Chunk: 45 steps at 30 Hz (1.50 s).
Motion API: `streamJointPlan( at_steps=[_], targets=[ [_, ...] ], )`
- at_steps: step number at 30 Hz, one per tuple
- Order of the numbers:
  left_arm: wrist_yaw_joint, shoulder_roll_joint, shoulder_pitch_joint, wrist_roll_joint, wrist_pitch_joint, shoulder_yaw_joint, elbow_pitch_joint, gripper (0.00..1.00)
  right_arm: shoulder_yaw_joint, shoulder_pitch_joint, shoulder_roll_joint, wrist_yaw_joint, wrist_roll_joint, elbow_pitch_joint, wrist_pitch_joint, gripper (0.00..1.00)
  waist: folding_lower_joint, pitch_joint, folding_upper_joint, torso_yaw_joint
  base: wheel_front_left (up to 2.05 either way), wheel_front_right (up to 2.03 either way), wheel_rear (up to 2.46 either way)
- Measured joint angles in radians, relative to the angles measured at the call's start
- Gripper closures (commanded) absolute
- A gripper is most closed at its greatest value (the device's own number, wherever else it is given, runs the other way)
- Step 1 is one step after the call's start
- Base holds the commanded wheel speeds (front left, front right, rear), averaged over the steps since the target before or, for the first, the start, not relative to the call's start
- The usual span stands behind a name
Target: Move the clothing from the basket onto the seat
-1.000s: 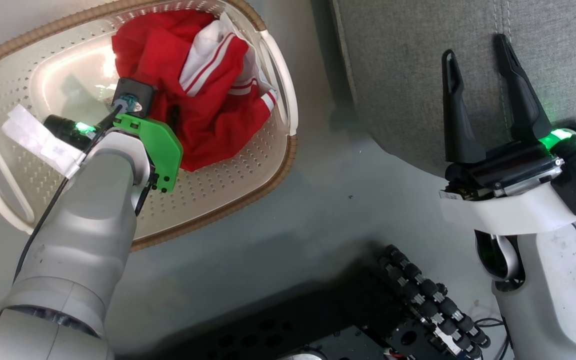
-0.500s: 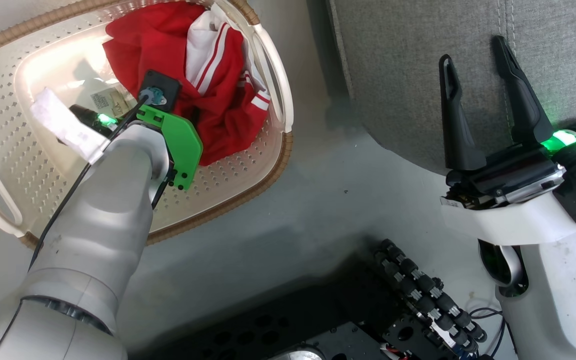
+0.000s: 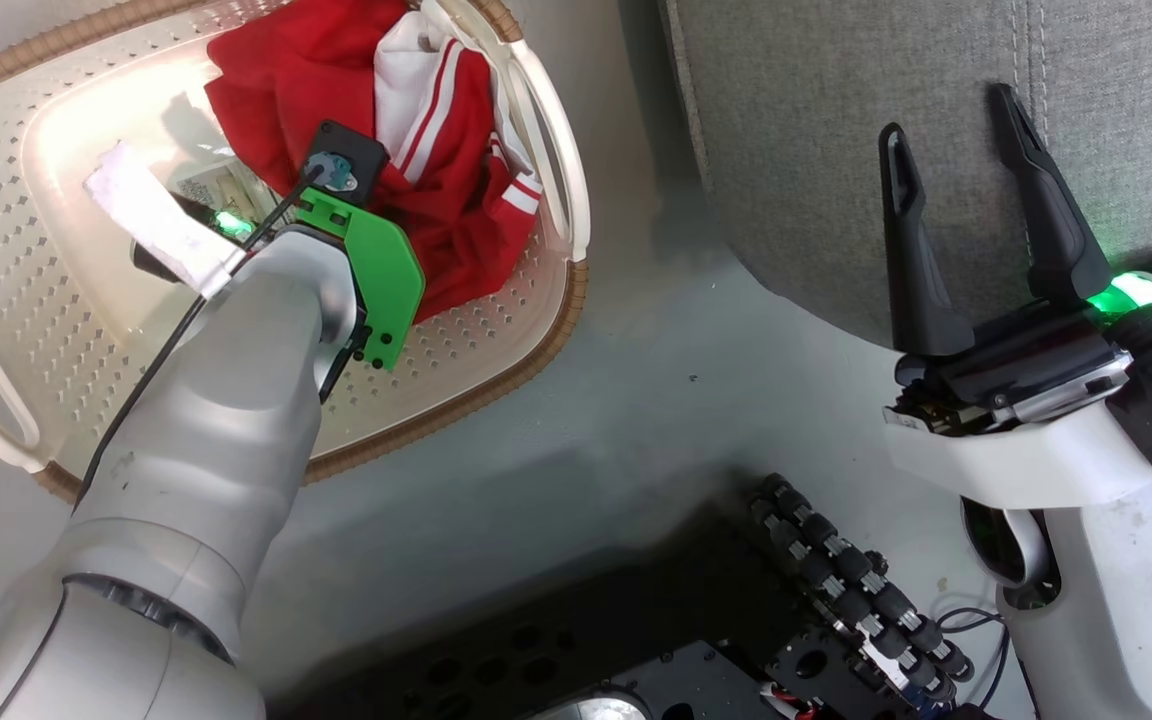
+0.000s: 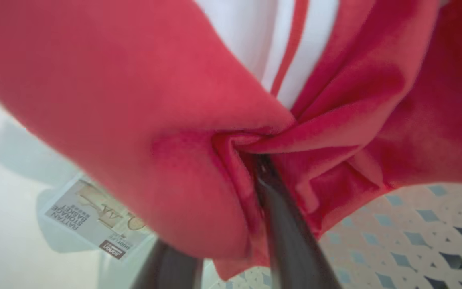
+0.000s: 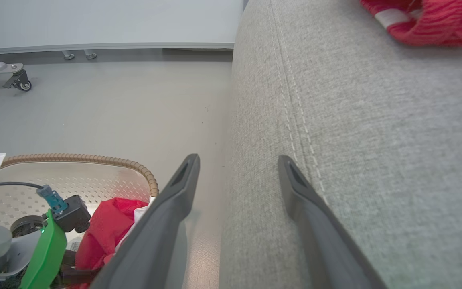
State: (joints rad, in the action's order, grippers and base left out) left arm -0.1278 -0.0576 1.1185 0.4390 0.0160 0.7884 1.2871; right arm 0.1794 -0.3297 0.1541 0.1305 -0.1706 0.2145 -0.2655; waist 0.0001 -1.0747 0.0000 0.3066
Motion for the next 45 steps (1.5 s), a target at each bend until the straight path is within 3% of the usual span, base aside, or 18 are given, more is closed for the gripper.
streamJointPlan(
  at_steps=[13,21,37,45],
  targets=[
    [0.0,-0.027,0.004,0.071,-0.028,0.046,0.001,1.0,0.019,-0.051,-0.008,0.0,0.001,-0.02,0.0,0.0,0.0,0.022,0.0,-0.002,0.0,0.0,0.0],
    [0.0,-0.041,-0.036,0.14,-0.081,0.026,0.002,1.0,0.021,-0.088,-0.003,0.0,0.008,-0.056,0.001,0.0,0.0,0.079,0.0,-0.005,0.0,0.0,0.0],
    [-0.001,-0.047,-0.226,0.208,-0.256,0.107,-0.06,1.0,0.024,0.002,0.03,0.0,0.032,-0.144,0.001,0.0,-0.0001,0.367,0.0,-0.068,0.0,0.0,0.0],
    [-0.001,-0.084,-0.312,0.256,-0.277,0.074,-0.184,1.0,0.027,0.08,0.024,0.0,0.035,-0.181,0.001,0.0,-0.0001,0.543,0.0,-0.103,0.0,0.0,0.0]
  ],
)
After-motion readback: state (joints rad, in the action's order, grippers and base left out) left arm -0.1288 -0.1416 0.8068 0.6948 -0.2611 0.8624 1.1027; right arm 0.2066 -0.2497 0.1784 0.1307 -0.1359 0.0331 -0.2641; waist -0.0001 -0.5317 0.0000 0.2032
